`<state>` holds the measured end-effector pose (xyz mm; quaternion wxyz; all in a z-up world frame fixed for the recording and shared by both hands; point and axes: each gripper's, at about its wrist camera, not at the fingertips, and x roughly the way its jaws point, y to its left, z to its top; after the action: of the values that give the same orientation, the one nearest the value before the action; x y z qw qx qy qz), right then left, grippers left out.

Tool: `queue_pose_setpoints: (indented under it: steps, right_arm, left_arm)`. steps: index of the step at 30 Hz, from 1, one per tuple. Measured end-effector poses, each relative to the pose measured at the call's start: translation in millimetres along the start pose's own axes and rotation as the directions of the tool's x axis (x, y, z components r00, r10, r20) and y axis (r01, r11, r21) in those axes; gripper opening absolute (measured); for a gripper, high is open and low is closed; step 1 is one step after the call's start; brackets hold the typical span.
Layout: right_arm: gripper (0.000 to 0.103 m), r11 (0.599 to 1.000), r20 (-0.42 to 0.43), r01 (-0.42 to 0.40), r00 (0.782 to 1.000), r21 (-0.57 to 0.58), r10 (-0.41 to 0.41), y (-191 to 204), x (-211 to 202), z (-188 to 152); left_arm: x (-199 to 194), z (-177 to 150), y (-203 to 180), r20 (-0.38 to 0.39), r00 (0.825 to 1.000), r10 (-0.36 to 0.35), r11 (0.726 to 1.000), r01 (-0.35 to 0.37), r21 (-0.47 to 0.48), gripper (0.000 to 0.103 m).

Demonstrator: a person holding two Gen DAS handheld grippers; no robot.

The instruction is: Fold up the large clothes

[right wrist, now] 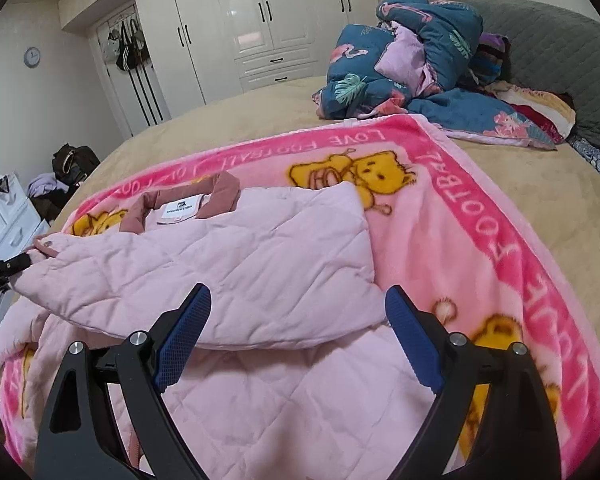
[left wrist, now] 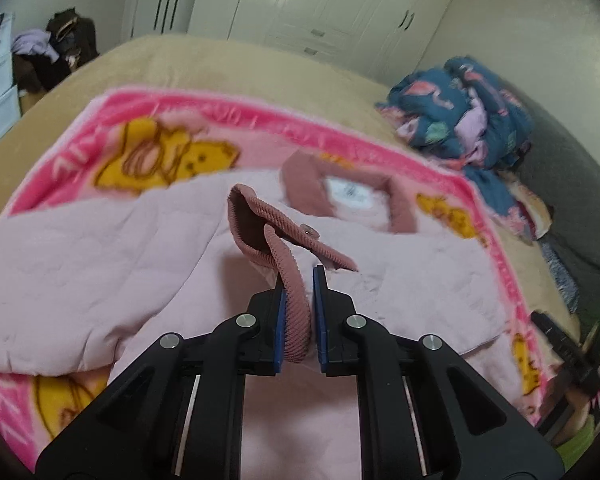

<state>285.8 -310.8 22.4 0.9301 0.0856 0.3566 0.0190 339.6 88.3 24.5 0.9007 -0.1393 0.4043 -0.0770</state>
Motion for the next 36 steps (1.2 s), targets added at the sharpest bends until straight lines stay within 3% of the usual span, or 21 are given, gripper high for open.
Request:
queue_pose_setpoints:
  steps: [6, 15, 17, 19, 21, 25, 28, 34, 36]
  right_arm:
    - [0.088, 0.997, -0.044, -0.009, 0.999, -0.077, 0.005, 24.8, 21.1, 4.8]
    - [0.088, 0.986, -0.121, 0.010, 0.992, -0.165, -0.030, 50.7, 65.4, 9.0]
    - [0.088, 0.985, -0.173, 0.051, 0.982, -0.165, -0.080, 45.3, 84.1, 5.2]
    - [0.088, 0.981, -0.247, 0.115, 0.957, -0.154, -0.150, 33.7, 107.2, -3.1]
    - [0.096, 0.990, -0.266, 0.100, 0.956, -0.097, -0.123, 19.4, 122.0, -12.2]
    - [0.096, 0.993, -0.267, 0.098, 0.957, -0.071, -0.113, 17.5, 118.1, -11.9]
    - [0.096, 0.999, -0.228, 0.041, 0.973, -0.013, -0.043, 13.7, 97.3, -7.6]
    - [0.097, 0.998, -0.158, -0.044, 0.986, 0.043, 0.050, 16.8, 54.3, -4.0]
    - [0.097, 0.998, -0.144, -0.060, 0.988, 0.034, 0.064, 22.6, 41.2, -2.6]
  left_arm:
    - [32.9, -26.7, 22.2, -0.083, 0.995, 0.054, 0.998, -0.055, -0.016, 0.005]
    - [43.5, -42.8, 27.2, -0.107, 0.991, 0.079, 0.997, -0.079, 0.003, 0.006]
    - [46.2, -45.8, 27.6, -0.114, 0.990, 0.086, 0.996, -0.086, 0.007, 0.006]
    - [50.3, -48.0, 27.6, -0.126, 0.988, 0.084, 0.996, -0.084, 0.006, 0.007]
    - [53.0, -50.2, 26.3, -0.132, 0.987, 0.088, 0.996, -0.087, 0.015, 0.008]
    - [50.4, -52.1, 26.2, -0.123, 0.988, 0.092, 0.996, -0.090, 0.022, 0.009]
    - [42.3, -51.0, 24.8, -0.120, 0.989, 0.088, 0.996, -0.085, 0.024, 0.012]
    - [18.3, -45.9, 18.4, -0.100, 0.992, 0.074, 0.997, -0.072, 0.026, 0.045]
    - [10.3, -44.0, 15.1, -0.093, 0.993, 0.068, 0.997, -0.066, 0.026, 0.062]
